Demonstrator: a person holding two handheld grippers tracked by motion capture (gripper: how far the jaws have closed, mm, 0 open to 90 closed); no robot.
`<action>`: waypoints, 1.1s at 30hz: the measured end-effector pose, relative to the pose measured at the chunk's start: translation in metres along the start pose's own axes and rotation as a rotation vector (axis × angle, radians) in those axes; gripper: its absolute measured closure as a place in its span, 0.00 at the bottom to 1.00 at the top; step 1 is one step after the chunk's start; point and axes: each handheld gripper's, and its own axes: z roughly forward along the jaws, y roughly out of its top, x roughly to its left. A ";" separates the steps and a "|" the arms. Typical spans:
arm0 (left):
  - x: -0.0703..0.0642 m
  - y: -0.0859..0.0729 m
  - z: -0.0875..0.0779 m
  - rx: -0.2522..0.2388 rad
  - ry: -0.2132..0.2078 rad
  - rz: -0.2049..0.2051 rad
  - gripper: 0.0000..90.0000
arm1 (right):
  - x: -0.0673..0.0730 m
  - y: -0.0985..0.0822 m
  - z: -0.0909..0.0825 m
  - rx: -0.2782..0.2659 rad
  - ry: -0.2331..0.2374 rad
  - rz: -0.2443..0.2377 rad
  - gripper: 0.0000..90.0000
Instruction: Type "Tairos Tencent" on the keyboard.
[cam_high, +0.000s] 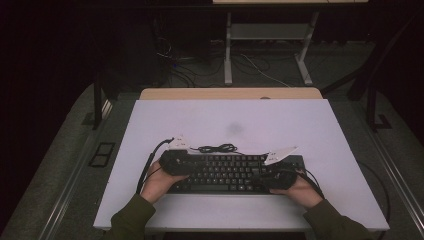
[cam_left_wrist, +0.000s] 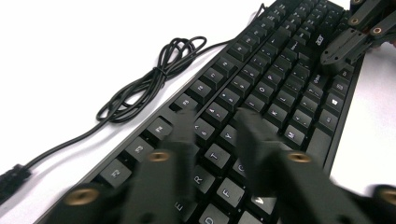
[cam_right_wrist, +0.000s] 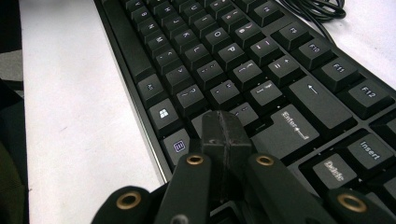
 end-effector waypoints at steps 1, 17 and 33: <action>0.000 0.000 -0.002 -0.005 -0.005 0.000 0.60 | 0.000 0.000 0.000 0.000 0.000 0.000 0.99; 0.000 -0.014 -0.010 -0.012 0.031 0.012 0.08 | 0.000 0.001 -0.001 -0.006 0.000 -0.003 0.99; 0.002 -0.017 -0.016 -0.020 0.042 0.008 0.13 | 0.000 0.012 -0.009 -0.110 0.038 0.012 0.69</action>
